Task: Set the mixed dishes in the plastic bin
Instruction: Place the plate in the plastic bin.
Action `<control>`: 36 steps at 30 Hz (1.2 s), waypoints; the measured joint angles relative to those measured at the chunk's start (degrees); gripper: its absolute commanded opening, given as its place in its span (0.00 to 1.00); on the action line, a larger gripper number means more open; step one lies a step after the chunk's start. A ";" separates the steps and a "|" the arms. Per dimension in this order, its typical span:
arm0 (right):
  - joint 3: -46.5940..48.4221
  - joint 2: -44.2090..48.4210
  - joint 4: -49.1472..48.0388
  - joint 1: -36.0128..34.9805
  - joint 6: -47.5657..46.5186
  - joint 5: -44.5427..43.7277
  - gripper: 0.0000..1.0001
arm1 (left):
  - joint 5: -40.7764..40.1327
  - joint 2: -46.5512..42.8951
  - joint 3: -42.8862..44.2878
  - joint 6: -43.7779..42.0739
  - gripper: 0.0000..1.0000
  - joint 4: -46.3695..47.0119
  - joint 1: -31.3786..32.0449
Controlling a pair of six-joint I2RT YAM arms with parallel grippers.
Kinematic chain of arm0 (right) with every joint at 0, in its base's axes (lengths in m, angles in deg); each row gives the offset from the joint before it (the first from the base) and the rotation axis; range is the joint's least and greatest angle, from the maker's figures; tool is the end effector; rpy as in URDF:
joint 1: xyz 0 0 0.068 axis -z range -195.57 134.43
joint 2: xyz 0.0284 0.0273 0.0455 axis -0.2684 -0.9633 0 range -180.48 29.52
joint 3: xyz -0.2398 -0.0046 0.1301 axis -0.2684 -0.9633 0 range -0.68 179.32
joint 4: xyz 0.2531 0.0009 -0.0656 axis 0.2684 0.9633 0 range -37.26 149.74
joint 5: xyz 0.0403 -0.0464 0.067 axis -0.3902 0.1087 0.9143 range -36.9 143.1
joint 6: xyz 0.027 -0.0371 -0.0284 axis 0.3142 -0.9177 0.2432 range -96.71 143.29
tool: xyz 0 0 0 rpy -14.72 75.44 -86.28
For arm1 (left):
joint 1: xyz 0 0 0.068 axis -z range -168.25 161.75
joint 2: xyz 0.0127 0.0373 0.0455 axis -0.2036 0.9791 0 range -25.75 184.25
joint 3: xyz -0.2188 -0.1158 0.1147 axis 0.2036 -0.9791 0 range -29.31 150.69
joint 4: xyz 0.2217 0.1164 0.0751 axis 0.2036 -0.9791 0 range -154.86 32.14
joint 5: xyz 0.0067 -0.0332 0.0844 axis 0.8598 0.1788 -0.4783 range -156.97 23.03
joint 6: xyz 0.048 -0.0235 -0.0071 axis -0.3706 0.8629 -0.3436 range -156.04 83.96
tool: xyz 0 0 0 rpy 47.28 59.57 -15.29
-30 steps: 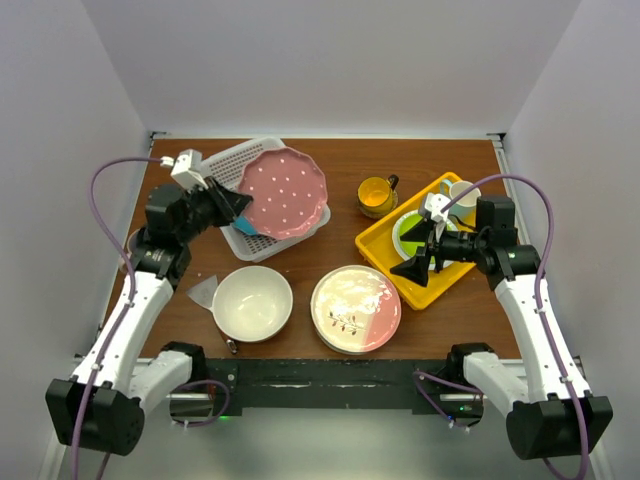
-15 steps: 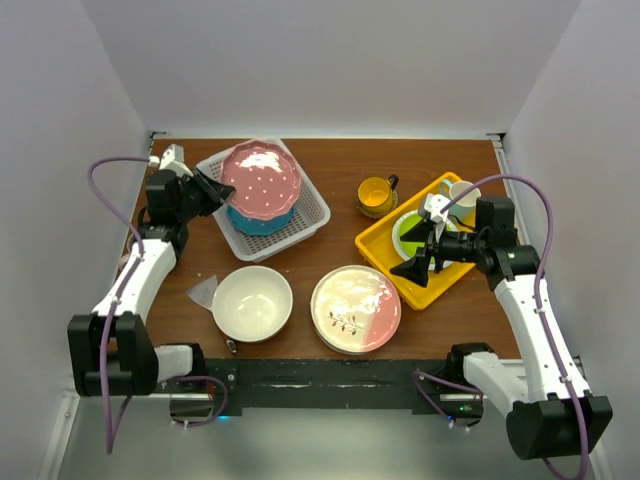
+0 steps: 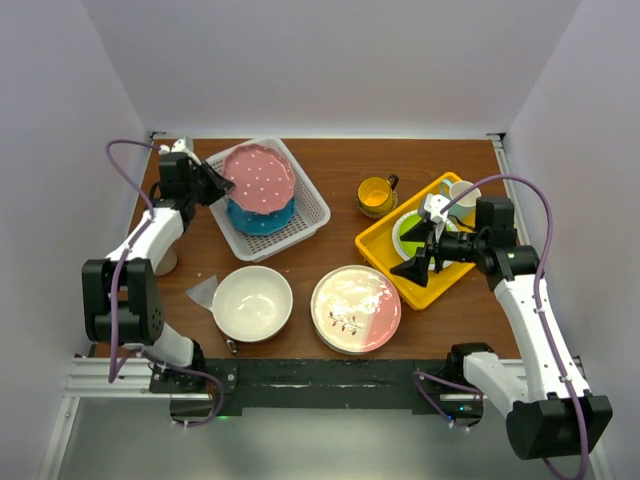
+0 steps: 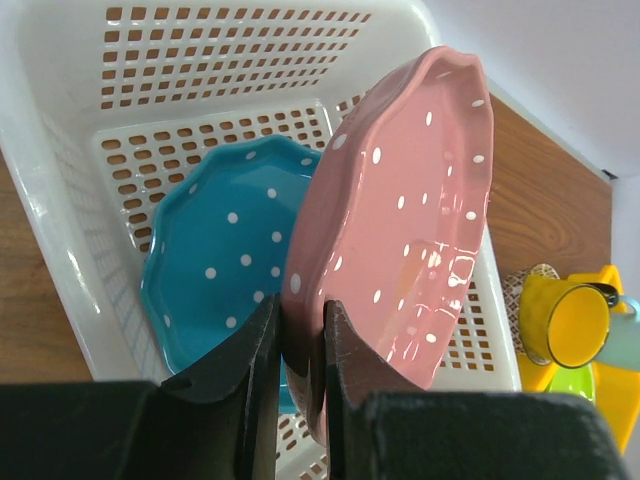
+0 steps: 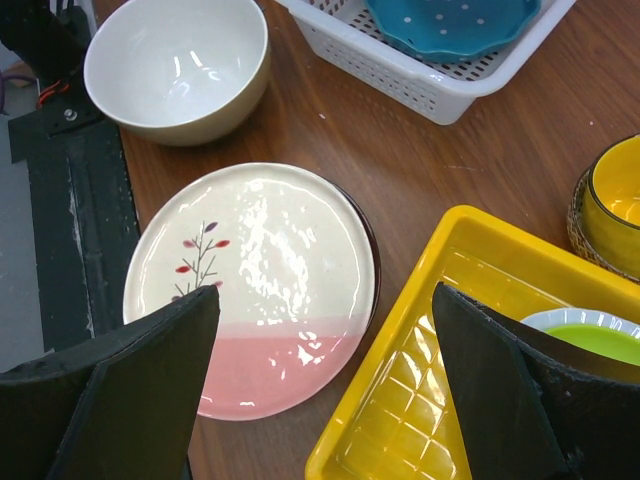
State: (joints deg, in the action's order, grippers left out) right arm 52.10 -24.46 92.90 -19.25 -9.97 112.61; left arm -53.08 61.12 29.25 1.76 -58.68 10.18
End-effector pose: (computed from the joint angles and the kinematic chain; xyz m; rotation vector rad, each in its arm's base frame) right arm 0.1777 0.0422 0.3210 -1.0935 1.6869 0.8515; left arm 0.3447 0.0010 0.2610 -0.5713 2.0475 -0.6329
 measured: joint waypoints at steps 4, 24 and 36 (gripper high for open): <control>-0.26 -0.02 -0.24 0.00 0.00 -0.04 0.92 | 0.04 3.54 1.92 -1.18 0.00 -1.36 0.00; -0.44 0.00 -0.79 0.00 0.00 -0.44 0.92 | 0.59 11.06 3.52 -4.37 0.17 -2.43 -0.04; -0.44 0.07 -0.81 0.00 0.00 -0.48 0.92 | -0.24 15.26 9.73 -6.05 0.43 -4.52 -0.22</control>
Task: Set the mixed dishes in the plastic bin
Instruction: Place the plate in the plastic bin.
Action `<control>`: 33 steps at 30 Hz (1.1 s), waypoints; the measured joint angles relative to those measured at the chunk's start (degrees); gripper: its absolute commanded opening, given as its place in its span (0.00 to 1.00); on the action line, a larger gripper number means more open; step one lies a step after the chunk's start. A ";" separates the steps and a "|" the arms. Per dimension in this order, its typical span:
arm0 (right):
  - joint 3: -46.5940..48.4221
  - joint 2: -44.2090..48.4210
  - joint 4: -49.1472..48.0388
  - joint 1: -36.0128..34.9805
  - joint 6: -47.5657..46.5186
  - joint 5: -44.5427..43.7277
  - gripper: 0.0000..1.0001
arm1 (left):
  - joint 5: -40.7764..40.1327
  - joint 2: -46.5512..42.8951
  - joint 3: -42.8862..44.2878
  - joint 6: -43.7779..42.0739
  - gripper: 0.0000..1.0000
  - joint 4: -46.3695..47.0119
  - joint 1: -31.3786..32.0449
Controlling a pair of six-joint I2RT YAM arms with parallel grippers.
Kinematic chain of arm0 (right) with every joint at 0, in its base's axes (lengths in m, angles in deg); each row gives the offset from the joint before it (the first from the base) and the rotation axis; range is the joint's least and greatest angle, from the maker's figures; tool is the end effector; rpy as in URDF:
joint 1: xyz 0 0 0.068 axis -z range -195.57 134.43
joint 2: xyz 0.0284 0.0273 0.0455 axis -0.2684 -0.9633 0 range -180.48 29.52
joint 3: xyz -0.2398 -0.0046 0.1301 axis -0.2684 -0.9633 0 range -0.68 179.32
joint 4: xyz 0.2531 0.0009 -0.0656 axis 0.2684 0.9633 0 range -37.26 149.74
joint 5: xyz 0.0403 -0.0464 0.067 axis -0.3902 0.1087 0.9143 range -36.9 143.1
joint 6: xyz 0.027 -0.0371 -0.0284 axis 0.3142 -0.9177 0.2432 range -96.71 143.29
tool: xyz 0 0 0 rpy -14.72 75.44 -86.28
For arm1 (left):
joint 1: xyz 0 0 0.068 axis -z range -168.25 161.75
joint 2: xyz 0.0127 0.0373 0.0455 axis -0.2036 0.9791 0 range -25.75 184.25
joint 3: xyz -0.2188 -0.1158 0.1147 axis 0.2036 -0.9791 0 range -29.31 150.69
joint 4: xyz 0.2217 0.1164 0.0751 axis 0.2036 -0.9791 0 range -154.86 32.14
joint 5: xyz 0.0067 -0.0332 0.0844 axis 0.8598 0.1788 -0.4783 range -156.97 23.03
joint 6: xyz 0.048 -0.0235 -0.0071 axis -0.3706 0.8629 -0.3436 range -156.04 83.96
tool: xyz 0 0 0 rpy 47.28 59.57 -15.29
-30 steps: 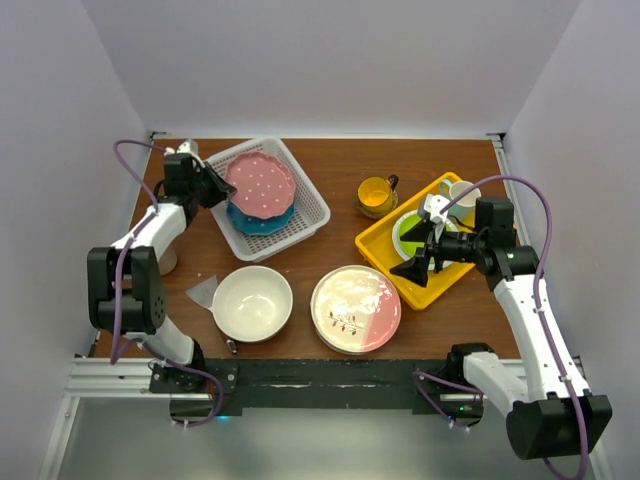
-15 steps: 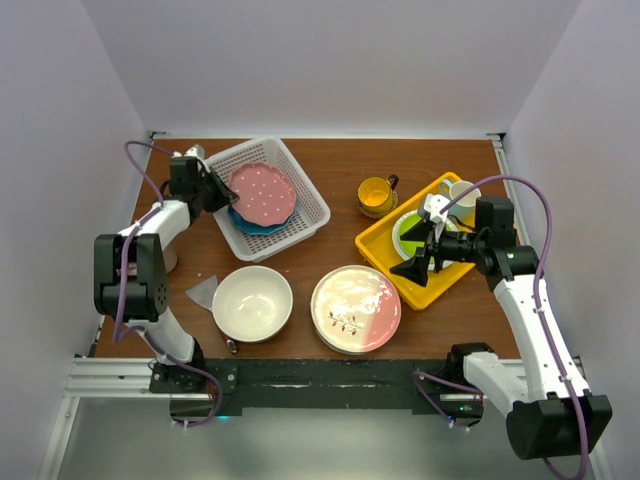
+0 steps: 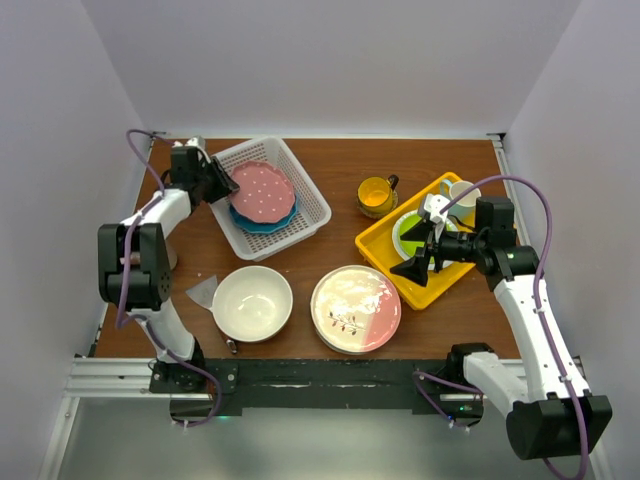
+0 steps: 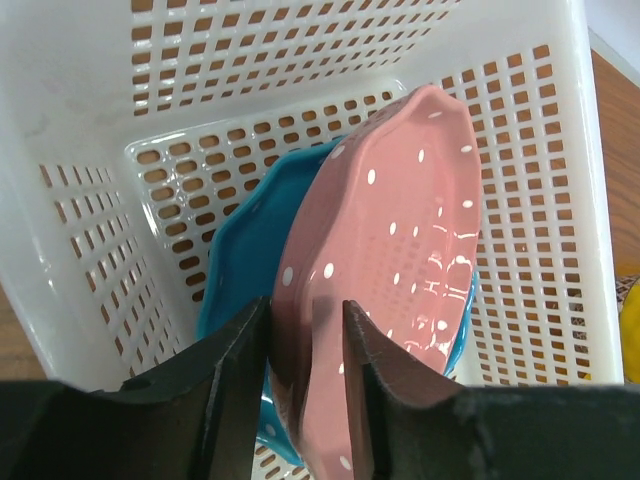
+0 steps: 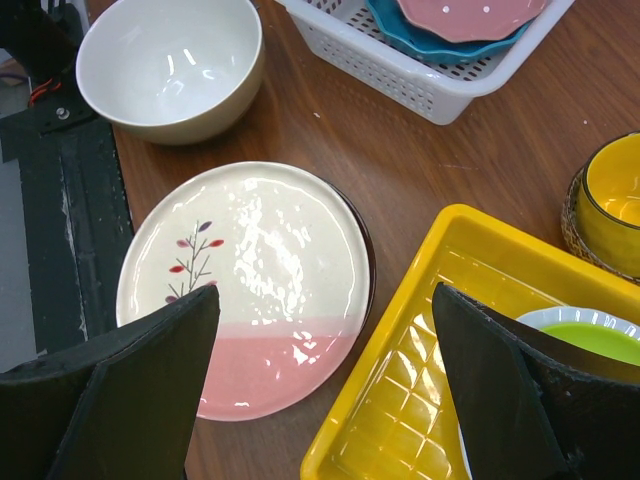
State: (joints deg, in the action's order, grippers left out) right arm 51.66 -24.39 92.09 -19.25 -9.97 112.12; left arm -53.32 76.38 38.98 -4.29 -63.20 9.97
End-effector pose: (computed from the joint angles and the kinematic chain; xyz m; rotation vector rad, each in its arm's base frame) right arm 0.1785 0.0421 0.3196 -1.0931 1.6860 0.8381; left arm 0.3967 0.0040 0.2165 -0.5349 2.2263 -0.5451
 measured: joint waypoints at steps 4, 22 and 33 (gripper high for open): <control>0.00 0.00 0.00 0.00 0.00 -0.02 0.92 | -0.94 1.14 1.79 -1.03 0.50 -0.66 0.33; -0.07 0.92 0.00 0.00 -0.02 -1.01 0.92 | -13.00 4.66 8.00 -9.05 0.71 -7.28 6.38; -0.09 1.53 0.00 0.02 -0.22 -1.03 0.92 | -19.12 5.35 9.70 -12.02 0.78 -9.75 8.20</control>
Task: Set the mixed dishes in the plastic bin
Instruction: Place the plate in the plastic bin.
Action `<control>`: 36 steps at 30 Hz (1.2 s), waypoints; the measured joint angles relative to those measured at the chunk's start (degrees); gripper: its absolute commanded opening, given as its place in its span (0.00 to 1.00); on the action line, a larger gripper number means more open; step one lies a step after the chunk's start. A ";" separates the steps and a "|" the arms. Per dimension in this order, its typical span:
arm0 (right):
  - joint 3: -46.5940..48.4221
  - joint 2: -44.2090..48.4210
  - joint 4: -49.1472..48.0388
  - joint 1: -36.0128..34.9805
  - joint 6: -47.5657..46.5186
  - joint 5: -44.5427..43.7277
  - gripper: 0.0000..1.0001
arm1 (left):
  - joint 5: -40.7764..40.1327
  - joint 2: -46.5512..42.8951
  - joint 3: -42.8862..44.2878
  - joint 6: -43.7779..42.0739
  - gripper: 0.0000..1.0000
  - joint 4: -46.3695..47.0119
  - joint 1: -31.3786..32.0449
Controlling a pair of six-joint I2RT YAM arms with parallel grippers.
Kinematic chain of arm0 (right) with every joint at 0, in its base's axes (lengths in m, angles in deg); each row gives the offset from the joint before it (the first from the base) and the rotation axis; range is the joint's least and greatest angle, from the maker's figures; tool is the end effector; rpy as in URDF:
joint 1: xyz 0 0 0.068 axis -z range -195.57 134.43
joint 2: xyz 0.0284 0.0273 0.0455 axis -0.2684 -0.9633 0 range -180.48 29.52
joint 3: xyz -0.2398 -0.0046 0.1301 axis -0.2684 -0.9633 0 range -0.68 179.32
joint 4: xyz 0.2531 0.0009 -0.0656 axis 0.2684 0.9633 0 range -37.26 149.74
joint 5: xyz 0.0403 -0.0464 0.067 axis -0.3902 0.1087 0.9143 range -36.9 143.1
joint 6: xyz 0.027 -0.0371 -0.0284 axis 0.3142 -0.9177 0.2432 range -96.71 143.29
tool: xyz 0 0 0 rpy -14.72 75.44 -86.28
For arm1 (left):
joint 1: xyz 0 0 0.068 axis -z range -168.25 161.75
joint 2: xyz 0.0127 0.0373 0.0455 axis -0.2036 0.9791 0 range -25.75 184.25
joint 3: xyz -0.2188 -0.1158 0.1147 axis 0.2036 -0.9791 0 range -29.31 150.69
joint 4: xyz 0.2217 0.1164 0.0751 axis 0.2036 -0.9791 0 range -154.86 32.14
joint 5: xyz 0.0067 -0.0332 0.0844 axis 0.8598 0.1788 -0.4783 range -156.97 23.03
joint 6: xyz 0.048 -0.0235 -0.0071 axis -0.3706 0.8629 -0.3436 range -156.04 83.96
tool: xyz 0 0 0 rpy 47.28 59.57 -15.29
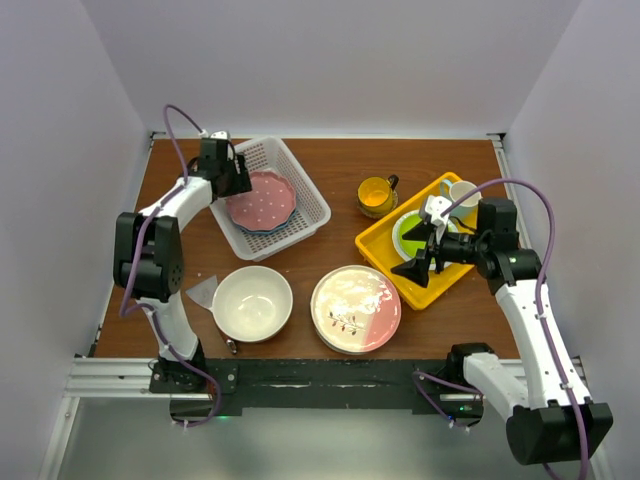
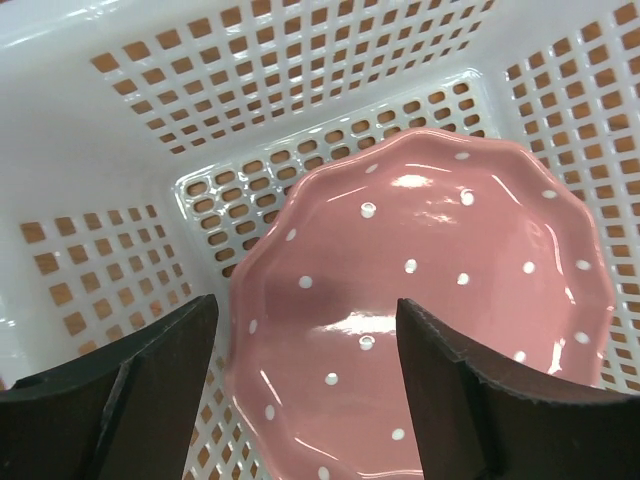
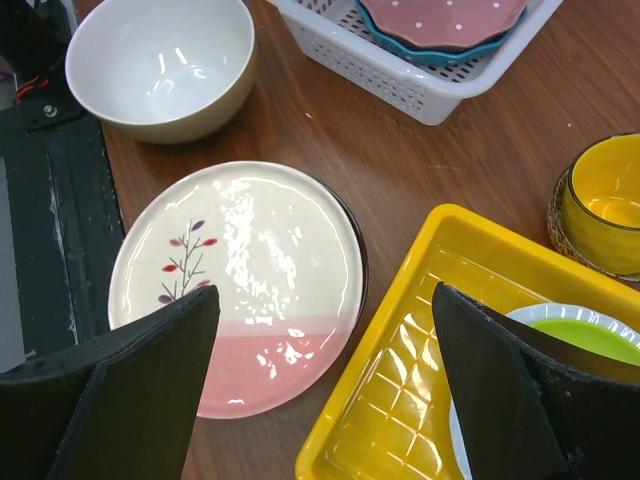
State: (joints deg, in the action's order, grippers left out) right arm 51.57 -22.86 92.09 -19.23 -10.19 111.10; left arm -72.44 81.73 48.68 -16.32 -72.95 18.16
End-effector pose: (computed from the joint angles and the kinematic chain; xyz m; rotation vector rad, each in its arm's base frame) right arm 0.1734 0.0414 0.3230 -1.0962 1.6736 0.8019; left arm 0.4179 -0.0435 0.2202 -0.3185 2.3253 -0.1129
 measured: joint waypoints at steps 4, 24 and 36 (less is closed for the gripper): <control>0.00 0.35 0.00 0.02 -0.02 0.02 0.92 | -1.84 0.00 0.39 -0.79 0.78 -0.48 0.02; 0.00 0.42 0.00 0.33 -0.24 0.00 0.92 | -6.19 -11.72 -1.68 -3.04 0.84 -0.11 -0.04; 0.00 1.18 0.31 0.76 -1.70 0.02 0.92 | -4.46 -30.53 -14.88 -2.99 0.90 5.90 -0.33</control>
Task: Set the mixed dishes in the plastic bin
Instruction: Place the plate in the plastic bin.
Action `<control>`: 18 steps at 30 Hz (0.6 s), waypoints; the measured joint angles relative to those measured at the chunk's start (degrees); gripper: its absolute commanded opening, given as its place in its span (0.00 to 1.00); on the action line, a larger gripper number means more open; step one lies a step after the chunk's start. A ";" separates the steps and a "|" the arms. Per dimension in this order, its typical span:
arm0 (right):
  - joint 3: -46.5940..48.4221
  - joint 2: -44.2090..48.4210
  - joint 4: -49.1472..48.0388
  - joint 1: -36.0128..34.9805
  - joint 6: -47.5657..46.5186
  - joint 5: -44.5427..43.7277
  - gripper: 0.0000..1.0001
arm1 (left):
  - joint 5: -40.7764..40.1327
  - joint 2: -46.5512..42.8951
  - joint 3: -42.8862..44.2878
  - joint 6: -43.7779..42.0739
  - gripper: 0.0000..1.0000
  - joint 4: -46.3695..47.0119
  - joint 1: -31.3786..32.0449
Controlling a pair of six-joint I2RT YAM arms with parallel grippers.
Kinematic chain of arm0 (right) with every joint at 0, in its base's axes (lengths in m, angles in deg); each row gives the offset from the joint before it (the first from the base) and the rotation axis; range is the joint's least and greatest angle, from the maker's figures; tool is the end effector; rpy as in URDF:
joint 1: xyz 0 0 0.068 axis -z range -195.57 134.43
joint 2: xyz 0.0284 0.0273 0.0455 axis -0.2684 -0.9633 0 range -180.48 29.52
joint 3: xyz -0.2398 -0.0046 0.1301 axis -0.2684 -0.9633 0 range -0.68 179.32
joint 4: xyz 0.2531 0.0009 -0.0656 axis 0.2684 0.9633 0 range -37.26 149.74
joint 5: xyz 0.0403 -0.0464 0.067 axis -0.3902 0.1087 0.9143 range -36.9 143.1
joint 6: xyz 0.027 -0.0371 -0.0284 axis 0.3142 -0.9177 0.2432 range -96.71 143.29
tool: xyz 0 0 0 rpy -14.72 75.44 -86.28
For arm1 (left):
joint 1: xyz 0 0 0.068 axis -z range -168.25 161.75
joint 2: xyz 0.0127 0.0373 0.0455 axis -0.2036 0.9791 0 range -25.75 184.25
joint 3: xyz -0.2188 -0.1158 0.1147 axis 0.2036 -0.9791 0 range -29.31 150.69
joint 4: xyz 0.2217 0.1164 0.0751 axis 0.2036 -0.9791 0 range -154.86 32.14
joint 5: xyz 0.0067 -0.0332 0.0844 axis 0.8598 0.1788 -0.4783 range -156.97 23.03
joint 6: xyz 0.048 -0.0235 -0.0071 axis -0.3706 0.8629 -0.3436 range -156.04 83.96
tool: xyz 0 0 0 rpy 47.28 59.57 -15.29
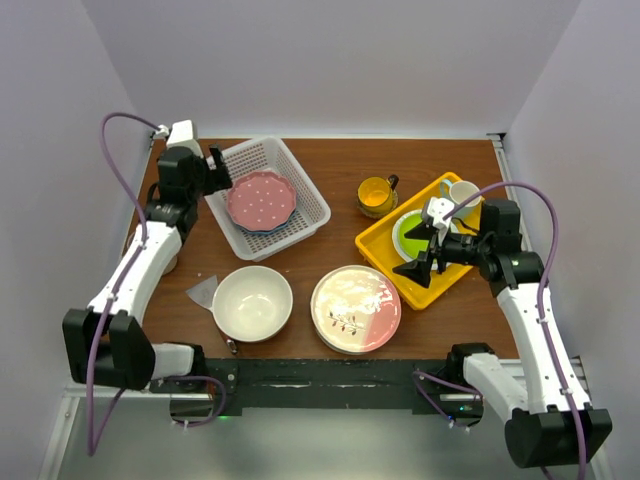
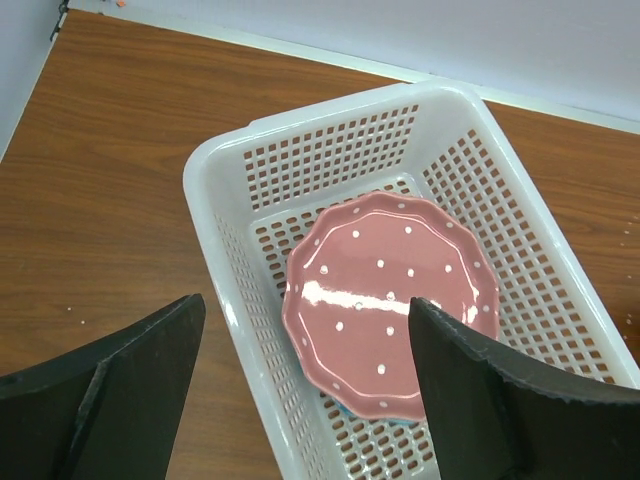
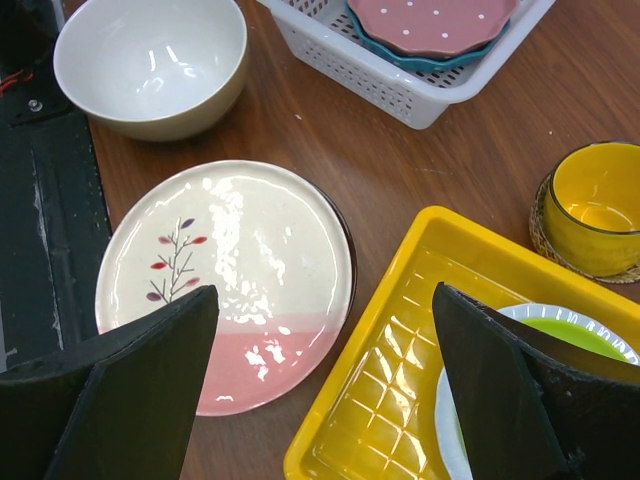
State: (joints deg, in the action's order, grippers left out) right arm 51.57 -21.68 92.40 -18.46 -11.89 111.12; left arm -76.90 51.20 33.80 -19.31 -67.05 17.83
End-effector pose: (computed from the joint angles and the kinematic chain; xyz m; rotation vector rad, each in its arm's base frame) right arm 0.1693 0.0388 0.3258 -1.1092 1.6462 0.7652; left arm 0.3120 -0.0270 0.3278 -0.2946 1.9451 -0.0897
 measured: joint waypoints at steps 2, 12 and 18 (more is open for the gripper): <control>0.00 0.17 0.02 0.02 -0.22 -0.02 0.92 | 0.52 -3.17 -2.08 0.11 0.92 0.76 -0.02; -0.13 0.26 0.09 0.09 -0.87 -0.02 0.93 | 3.52 -17.97 -12.61 0.83 1.00 4.46 -0.04; -0.33 0.20 -0.07 0.72 -0.87 0.02 0.94 | 8.74 -24.70 -19.26 0.07 1.00 5.29 -0.07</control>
State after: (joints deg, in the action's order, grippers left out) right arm 51.24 -21.49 92.33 -17.74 -12.77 111.14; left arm -68.16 26.50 14.54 -19.24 -61.76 17.77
